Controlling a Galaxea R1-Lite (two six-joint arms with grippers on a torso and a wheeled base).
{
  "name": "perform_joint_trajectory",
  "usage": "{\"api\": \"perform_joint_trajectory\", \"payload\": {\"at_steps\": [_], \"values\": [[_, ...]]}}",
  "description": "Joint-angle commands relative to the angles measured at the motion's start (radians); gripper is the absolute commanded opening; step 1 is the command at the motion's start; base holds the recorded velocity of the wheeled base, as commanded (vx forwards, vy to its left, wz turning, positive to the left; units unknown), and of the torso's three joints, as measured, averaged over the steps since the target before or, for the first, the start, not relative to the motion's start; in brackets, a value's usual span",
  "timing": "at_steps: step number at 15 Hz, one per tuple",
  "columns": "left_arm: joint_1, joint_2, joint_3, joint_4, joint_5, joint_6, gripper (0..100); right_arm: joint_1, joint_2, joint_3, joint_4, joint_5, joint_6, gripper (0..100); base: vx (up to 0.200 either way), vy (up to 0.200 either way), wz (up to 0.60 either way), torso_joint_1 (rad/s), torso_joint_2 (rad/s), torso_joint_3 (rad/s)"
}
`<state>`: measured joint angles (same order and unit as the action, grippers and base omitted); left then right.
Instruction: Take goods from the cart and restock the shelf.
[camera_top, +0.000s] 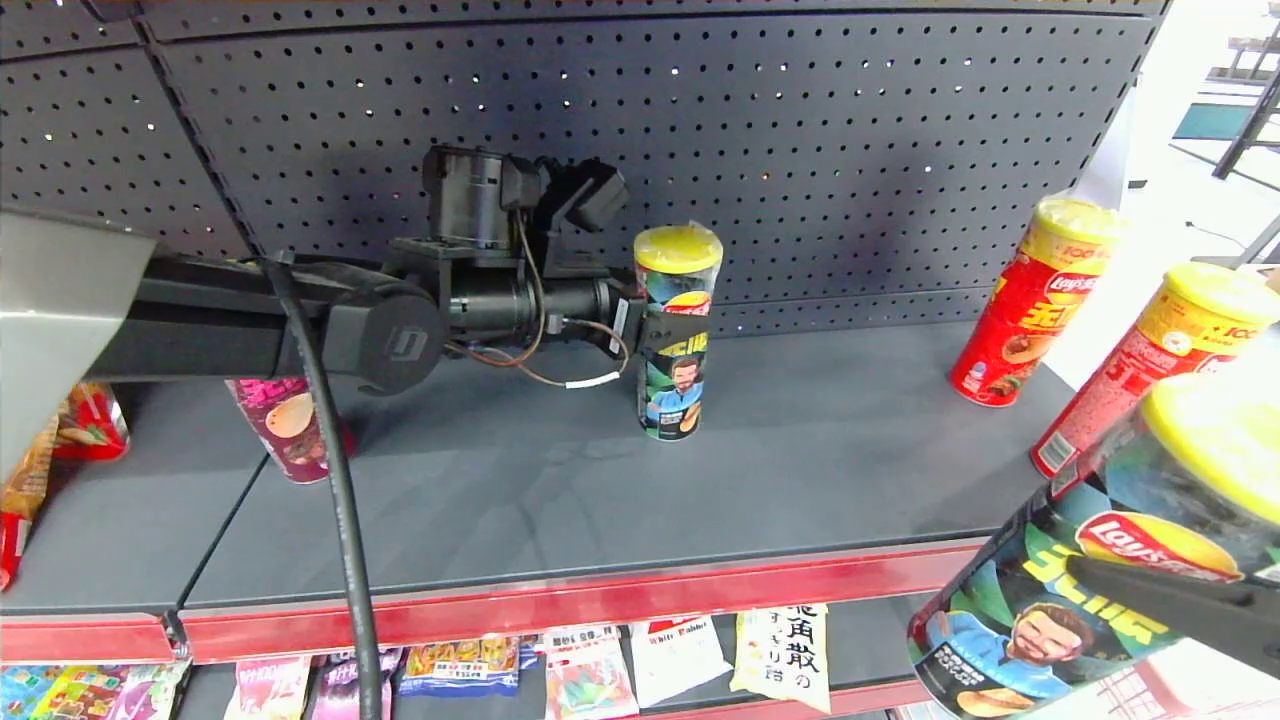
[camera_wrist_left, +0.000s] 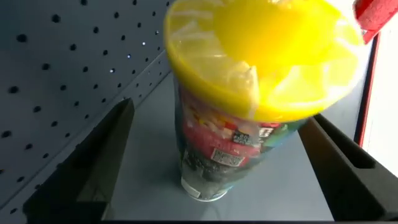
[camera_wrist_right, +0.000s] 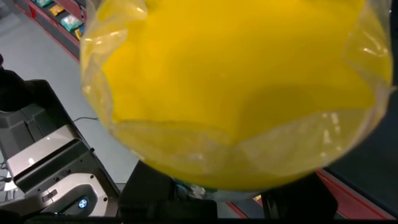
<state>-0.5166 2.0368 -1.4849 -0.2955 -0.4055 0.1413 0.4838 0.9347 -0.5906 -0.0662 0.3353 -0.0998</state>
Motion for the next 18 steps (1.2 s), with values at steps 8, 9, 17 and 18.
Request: {"api": "perform_joint_trajectory", "payload": {"at_steps": [8, 9, 17, 18], "values": [[-0.013, 0.062, -0.037, -0.036, -0.006, -0.002, 0, -0.001, 0.004, 0.002, 0.000, 0.001, 0.000, 0, 0.000, 0.000, 0.00, 0.000, 0.00, 0.000], [-0.014, 0.062, -0.035, -0.034, -0.007, -0.003, 0, -0.001, 0.004, 0.002, 0.000, 0.001, 0.000, 0, 0.000, 0.000, 0.00, 0.000, 0.00, 0.000], [-0.059, -0.061, 0.074, -0.033, -0.019, -0.015, 0, -0.007, 0.012, -0.001, 0.000, 0.002, 0.005, 0, 0.000, 0.000, 0.00, 0.000, 0.00, 0.000], [-0.077, -0.090, 0.112, -0.034, -0.021, -0.022, 0, -0.007, 0.012, -0.001, 0.000, 0.004, 0.005, 0, 0.000, 0.000, 0.00, 0.000, 0.00, 0.000]]}}
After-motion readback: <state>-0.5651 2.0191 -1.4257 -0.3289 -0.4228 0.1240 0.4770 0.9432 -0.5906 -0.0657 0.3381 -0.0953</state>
